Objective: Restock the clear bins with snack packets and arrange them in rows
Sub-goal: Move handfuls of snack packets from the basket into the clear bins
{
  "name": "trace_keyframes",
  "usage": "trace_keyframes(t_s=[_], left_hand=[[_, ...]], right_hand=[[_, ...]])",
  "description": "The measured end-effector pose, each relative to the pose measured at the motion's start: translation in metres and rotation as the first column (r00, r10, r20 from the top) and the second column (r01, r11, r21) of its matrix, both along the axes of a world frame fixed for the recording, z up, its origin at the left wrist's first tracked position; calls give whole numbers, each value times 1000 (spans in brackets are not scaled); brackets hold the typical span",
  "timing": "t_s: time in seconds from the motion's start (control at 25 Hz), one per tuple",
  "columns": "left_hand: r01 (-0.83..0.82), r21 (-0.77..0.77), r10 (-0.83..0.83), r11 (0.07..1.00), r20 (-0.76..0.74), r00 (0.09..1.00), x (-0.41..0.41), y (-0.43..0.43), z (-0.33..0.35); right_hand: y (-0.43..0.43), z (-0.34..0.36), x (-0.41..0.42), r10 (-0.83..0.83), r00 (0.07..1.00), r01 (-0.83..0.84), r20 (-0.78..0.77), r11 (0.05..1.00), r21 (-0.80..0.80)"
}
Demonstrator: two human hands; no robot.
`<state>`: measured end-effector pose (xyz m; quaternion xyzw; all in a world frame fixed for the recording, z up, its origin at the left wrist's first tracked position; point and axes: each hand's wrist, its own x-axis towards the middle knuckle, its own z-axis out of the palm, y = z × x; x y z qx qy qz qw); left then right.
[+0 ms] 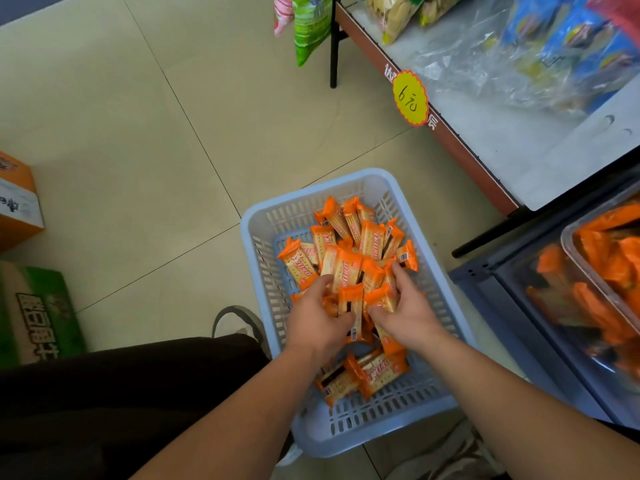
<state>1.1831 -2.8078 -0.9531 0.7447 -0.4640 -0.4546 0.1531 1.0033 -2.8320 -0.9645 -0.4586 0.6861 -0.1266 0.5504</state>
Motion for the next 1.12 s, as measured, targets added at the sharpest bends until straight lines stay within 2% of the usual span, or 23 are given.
trace_keyframes(t_s=[0.12,0.24,0.48,0.64,0.76,0.92,1.12], left_hand=[[147,-60,-142,987,80,987,-4,1,17],[195,-125,-183,973,103,978,-6,2,24],[187,-148,-164,971,154,974,-2,-1,50],[247,-243,-215,938,150,965,-8,-5,107],[327,-359,-276,874,186,943,-31,-9,157],[419,-530,-451,737,75,889,-91,-4,217],[364,-671,-618,646,-178,766,-220,26,279]], right_hand=[[2,10,-9,10,999,-7,45,997,-83],[6,19,-15,23,998,-14,55,988,-157],[6,61,-30,51,993,-80,-106,953,-292],[8,132,-43,146,973,-198,-178,925,-324],[23,194,-67,176,944,-273,-278,892,-361],[63,282,-122,93,940,-235,-330,874,-425],[125,364,-237,-137,888,-108,-440,867,-487]])
